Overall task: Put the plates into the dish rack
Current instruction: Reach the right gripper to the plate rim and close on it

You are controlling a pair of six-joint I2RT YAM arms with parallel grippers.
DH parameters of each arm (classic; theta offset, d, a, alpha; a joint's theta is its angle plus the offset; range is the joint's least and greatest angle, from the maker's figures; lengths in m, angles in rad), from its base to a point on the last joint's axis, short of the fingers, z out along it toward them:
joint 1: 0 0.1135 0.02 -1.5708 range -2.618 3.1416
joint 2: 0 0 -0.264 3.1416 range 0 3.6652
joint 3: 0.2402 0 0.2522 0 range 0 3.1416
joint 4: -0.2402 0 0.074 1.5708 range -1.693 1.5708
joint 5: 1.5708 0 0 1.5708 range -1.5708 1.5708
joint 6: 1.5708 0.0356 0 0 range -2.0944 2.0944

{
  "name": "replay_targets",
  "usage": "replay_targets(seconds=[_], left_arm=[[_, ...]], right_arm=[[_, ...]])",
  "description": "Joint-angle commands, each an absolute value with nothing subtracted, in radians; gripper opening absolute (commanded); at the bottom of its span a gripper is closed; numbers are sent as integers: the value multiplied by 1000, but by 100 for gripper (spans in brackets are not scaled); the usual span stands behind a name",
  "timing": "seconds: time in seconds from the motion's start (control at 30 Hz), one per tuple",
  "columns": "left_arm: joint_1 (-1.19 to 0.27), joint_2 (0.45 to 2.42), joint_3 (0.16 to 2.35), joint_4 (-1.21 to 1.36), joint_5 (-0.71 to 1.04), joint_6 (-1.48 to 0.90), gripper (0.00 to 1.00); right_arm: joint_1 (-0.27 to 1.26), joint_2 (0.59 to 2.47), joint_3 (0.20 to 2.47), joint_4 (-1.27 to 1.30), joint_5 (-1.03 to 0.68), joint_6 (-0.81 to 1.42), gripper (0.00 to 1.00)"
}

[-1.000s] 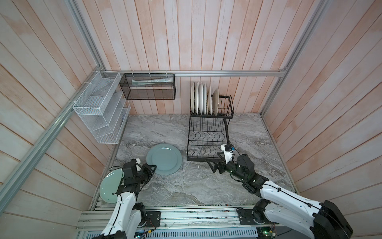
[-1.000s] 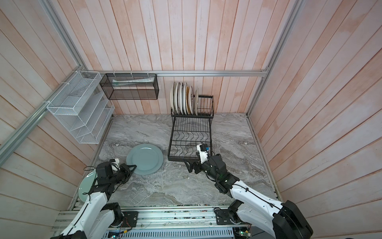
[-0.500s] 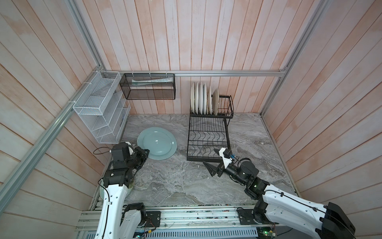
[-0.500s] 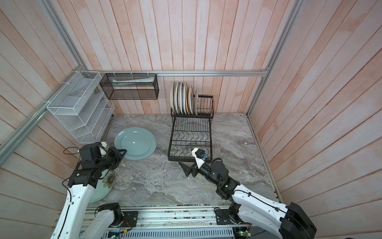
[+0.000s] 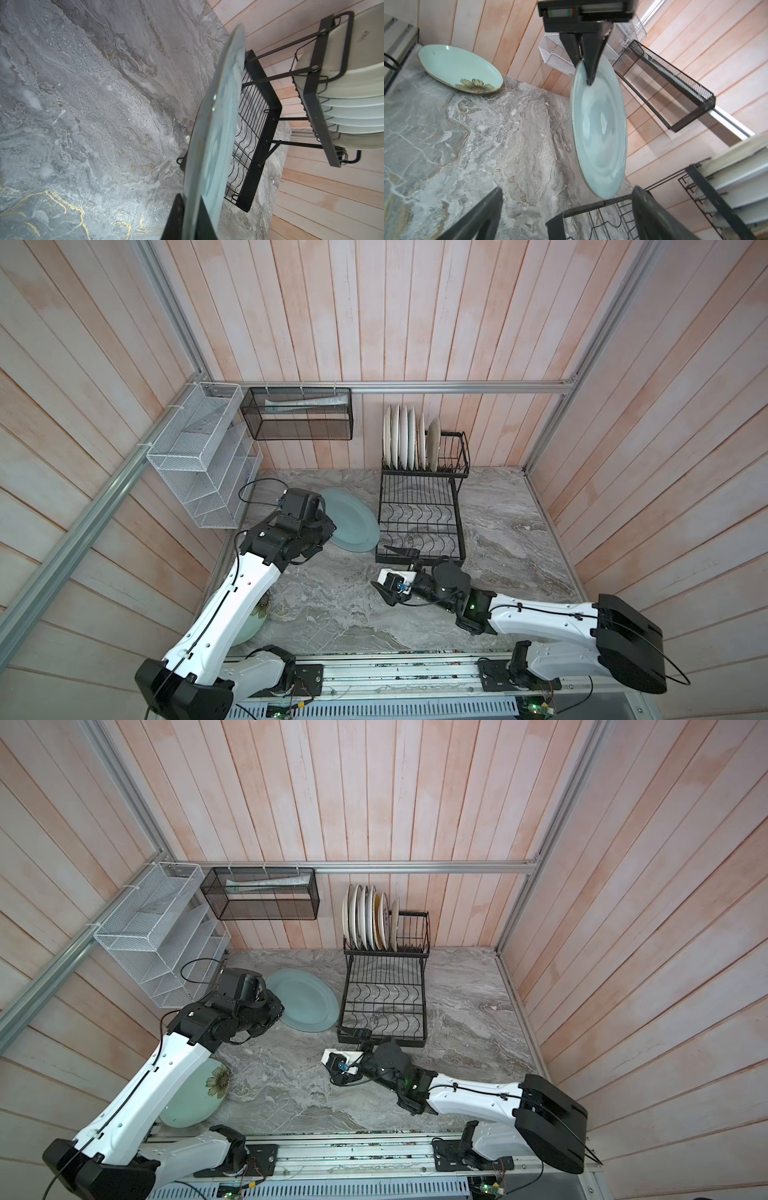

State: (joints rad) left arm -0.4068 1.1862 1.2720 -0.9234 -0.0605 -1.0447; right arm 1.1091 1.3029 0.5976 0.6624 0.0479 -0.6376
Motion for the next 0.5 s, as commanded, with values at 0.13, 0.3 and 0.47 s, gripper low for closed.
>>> replay_targets(seconds=[0.13, 0.3, 0.47], left_arm=[[-481, 1210, 1343, -856, -140, -1108, 0], [-494, 1210, 1345, -850, -132, -1116, 0], [-497, 1197, 1344, -854, -128, -1120, 0]], right_arm=[[1124, 1455, 752, 668, 124, -811, 89], [1126, 1575, 857, 643, 191, -827, 77], [1127, 1632, 905, 643, 194, -815, 60]])
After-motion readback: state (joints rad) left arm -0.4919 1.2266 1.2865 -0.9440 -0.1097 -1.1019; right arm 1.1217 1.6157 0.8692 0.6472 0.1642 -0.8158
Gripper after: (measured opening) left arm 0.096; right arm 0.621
